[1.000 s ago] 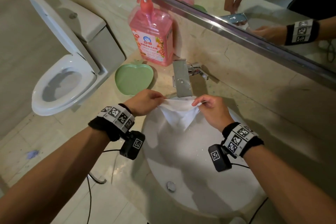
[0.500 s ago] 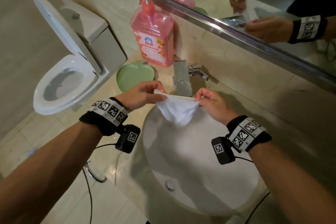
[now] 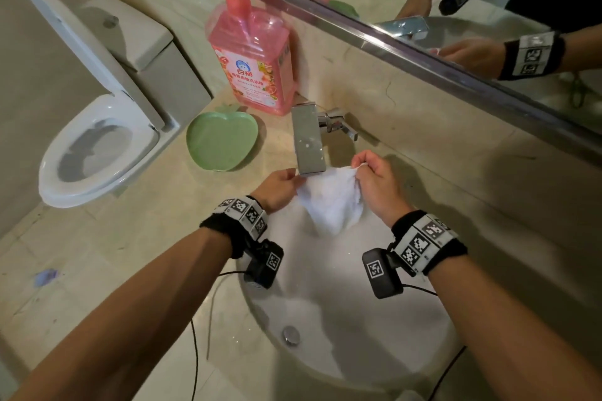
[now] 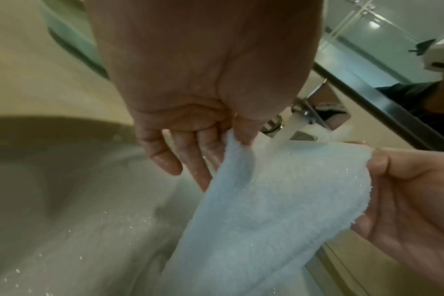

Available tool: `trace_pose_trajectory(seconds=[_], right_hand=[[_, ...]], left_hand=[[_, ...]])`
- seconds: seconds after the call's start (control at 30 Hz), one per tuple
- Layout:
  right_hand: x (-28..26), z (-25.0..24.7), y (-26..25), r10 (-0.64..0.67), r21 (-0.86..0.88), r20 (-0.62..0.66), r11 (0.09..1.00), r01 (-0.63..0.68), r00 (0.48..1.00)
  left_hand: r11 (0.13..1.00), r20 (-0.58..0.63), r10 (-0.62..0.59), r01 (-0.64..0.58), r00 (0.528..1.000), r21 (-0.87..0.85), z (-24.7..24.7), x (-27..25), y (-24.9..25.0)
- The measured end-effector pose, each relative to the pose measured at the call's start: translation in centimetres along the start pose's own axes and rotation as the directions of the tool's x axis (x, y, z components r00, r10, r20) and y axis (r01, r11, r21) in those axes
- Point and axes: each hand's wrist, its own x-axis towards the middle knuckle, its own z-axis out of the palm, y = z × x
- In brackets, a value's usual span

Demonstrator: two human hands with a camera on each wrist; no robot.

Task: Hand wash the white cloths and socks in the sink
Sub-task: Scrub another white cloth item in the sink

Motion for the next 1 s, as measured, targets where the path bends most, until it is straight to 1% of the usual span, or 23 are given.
trace_pose_trajectory(seconds=[0.07, 0.1, 0.13, 0.17, 0.2, 0.27, 0.37, 0.43, 0.53, 0.6, 0.7, 0.8, 0.83, 0.9, 0.93, 1.0], right_hand=[[0.3, -0.5, 0.5, 0.017, -0.033, -0.035, 0.999, -0.018, 0.999], [0.5, -0.8, 0.8, 0.027, -0.047, -0.054, 0.998, -0.029, 0.998], [0.7, -1.1, 1.2, 0.04, -0.057, -0.067, 0.997, -0.044, 0.997], [0.8, -1.4, 1.5, 0.054, -0.068, -0.07, 0.996, -0.059, 0.996], [1.0, -1.5, 1.8, 0.063, -0.083, -0.062, 0.994, -0.068, 0.996], [1.2, -1.4, 2.3, 0.075, -0.13, -0.015, 0.989, -0.076, 0.997], [1.4, -0.4, 2.5, 0.088, -0.256, 0.056, 0.964, -0.071, 0.995], [1.4, 0.4, 2.4, 0.069, -0.287, 0.091, 0.957, -0.04, 0.993], [1.2, 1.3, 2.0, 0.077, -0.255, 0.155, 0.966, -0.036, 0.985], [1.0, 2.0, 1.8, 0.08, -0.161, 0.21, 0.986, -0.047, 0.974], [0.8, 3.4, 1.5, 0.142, -0.043, 0.267, 0.99, -0.135, 0.953], [0.5, 4.1, 0.8, 0.215, 0.067, 0.353, 0.965, -0.253, 0.911], [0.3, 4.2, 0.6, 0.223, 0.07, 0.404, 0.959, -0.273, 0.887], [0.0, 4.6, 0.6, 0.231, 0.003, 0.486, 0.964, -0.266, 0.843], [-0.1, 4.8, 0.7, 0.241, -0.042, 0.497, 0.966, -0.255, 0.833], [-0.3, 4.9, 0.9, 0.255, -0.126, 0.464, 0.967, -0.222, 0.848]], left_hand=[[0.978, -0.023, 0.027, -0.031, 0.999, -0.207, 0.9, 0.2, 0.3], [0.96, -0.046, 0.024, -0.036, 0.999, -0.278, 1.1, 0.3, 0.2], [0.95, -0.068, 0.011, -0.032, 0.998, -0.31, 1.2, 0.1, 0.3], [0.949, -0.091, 0.005, -0.034, 0.996, -0.313, 1.0, -0.1, 0.3], [0.961, -0.119, 0.004, -0.037, 0.993, -0.274, 0.6, -0.6, 0.4], [0.977, -0.155, 0.022, -0.055, 0.988, -0.208, -0.6, -1.2, 0.2], [0.983, -0.145, 0.033, -0.058, 0.989, -0.172, -2.4, -2.4, 0.2], [0.986, -0.148, 0.032, -0.055, 0.989, -0.155, -3.4, -3.4, 0.5], [0.986, -0.176, 0.031, -0.059, 0.984, -0.156, -4.5, -4.6, 0.8], [0.989, -0.201, 0.055, -0.081, 0.978, -0.126, -5.2, -5.3, 1.1], [0.988, -0.218, 0.056, -0.085, 0.974, -0.126, -5.8, -6.0, 1.1], [0.988, -0.225, 0.033, -0.066, 0.974, -0.143, -6.1, -6.2, 1.1], [0.986, -0.232, 0.02, -0.057, 0.973, -0.155, -6.2, -6.1, 1.2], [0.979, -0.248, -0.012, -0.039, 0.969, -0.199, -6.2, -5.9, 1.2], [0.97, -0.241, -0.027, -0.032, 0.97, -0.24, -6.2, -5.8, 1.4], [0.951, -0.187, -0.043, -0.017, 0.981, -0.31, -6.3, -5.8, 1.7]])
